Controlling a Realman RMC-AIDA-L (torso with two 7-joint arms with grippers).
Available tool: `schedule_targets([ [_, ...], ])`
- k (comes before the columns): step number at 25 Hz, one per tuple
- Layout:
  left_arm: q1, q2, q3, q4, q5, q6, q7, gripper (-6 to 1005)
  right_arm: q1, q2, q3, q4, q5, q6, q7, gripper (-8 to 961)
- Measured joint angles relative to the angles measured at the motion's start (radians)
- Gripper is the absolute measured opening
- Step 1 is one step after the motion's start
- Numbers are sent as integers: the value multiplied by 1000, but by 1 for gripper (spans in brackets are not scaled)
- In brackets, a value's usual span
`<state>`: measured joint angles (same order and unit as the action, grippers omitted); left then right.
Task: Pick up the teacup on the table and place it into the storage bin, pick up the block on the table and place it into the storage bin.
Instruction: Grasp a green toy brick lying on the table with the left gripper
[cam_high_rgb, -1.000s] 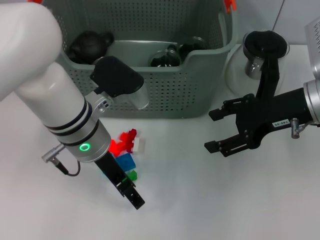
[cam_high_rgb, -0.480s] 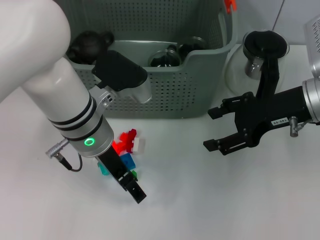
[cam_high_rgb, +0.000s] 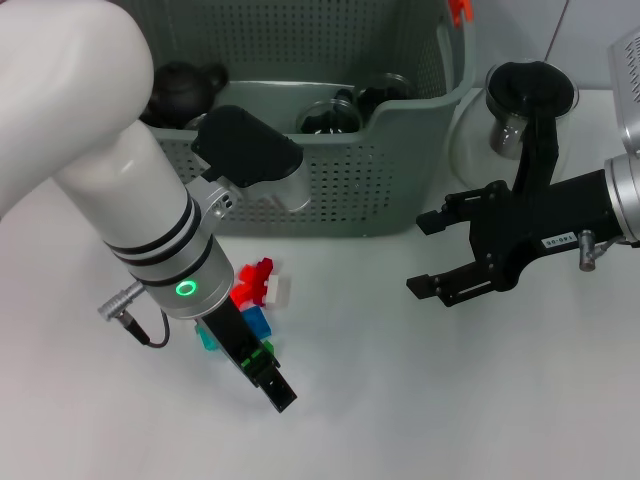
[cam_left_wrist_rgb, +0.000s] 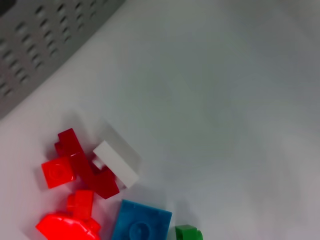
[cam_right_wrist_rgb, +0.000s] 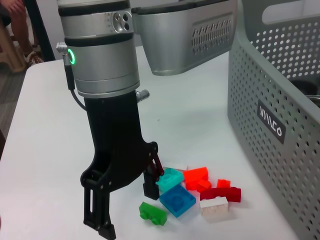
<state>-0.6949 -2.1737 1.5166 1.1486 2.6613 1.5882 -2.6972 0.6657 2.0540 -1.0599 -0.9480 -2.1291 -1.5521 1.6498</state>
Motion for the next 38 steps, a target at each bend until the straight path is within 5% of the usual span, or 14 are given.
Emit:
schedule_targets([
  [20, -13, -2, 25, -26, 5, -24, -24, 947, 2, 0, 0, 0, 1, 0, -3, 876],
  [26, -27, 0, 36, -42, 7, -25, -26, 876, 4, 0, 1, 0, 2, 1, -4, 877],
  [36, -39, 0, 36, -50, 57, -42, -53, 434, 5, 0, 11, 0, 1, 3, -10, 877],
  [38, -40, 0, 36, -50, 60, -44, -56, 433, 5, 0, 11, 0, 1, 3, -10, 877],
])
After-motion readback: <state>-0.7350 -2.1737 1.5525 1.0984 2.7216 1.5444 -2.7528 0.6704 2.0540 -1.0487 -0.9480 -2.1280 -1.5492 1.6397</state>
